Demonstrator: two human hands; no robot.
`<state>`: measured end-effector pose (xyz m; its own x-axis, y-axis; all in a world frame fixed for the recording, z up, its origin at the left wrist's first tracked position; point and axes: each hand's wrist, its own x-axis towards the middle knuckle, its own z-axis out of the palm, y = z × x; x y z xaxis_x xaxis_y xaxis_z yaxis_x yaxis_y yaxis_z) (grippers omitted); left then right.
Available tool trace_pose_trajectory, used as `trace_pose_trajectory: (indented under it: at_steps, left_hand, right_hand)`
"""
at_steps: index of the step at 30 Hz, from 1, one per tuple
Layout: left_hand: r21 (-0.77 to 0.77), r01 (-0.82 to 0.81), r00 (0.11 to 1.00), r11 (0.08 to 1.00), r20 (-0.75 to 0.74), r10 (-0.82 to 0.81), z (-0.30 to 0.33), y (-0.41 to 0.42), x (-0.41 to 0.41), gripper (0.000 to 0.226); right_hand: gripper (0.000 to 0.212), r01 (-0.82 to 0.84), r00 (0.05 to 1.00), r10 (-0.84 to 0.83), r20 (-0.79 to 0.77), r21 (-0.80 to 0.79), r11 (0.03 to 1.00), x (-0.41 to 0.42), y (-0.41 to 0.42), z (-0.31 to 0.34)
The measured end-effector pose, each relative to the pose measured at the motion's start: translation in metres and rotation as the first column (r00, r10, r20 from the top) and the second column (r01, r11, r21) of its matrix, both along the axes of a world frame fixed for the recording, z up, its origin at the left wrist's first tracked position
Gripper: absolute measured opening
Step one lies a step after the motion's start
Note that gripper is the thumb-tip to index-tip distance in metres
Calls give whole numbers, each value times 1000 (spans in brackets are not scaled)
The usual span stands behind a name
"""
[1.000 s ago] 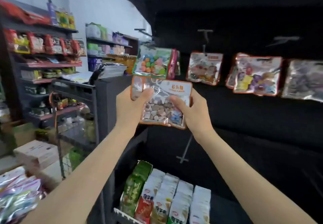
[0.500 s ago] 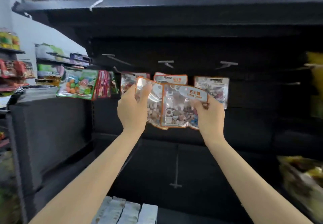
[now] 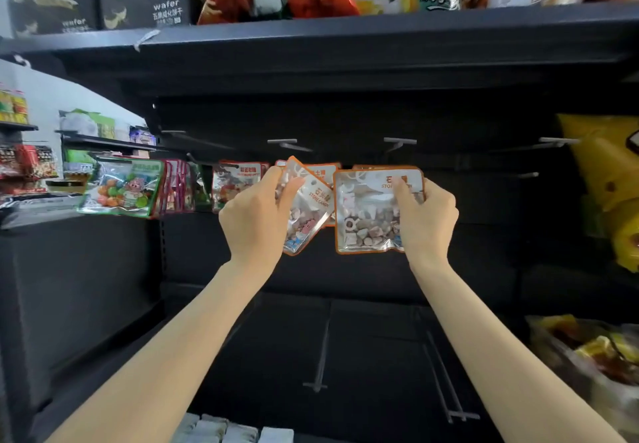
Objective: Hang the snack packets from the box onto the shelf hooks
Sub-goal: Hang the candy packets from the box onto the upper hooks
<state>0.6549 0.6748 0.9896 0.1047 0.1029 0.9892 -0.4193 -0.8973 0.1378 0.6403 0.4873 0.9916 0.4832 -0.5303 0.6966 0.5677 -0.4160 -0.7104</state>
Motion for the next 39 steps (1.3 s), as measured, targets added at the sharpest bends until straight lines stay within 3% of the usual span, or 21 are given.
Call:
trace_pose_trajectory:
  at_steps: [7, 21, 29, 36, 39]
  left_hand:
    - [90, -33, 998, 995, 65, 27, 7, -9, -3, 35]
    - [141, -63, 998, 988, 28, 60, 9, -30, 5, 32]
    - [8, 2, 999, 1000, -34, -2, 9, -34, 20, 36]
    - [-136, 17, 989, 991, -146, -37, 5, -28, 15, 41]
    - [-163, 139, 970, 977, -175, -168, 6, -26, 12, 35]
  right_hand:
    - [39, 74, 997, -74, 8, 1, 997, 2, -3, 6]
    - [22, 165, 980, -183, -80, -191, 968, 18, -24, 12]
    - [22, 222, 913, -311, -264, -316, 922, 49, -33, 21]
    - [16, 289, 856, -466, -224, -539, 791, 68, -36, 35]
    - [19, 287, 829, -513, -224, -617, 733, 74, -35, 38]
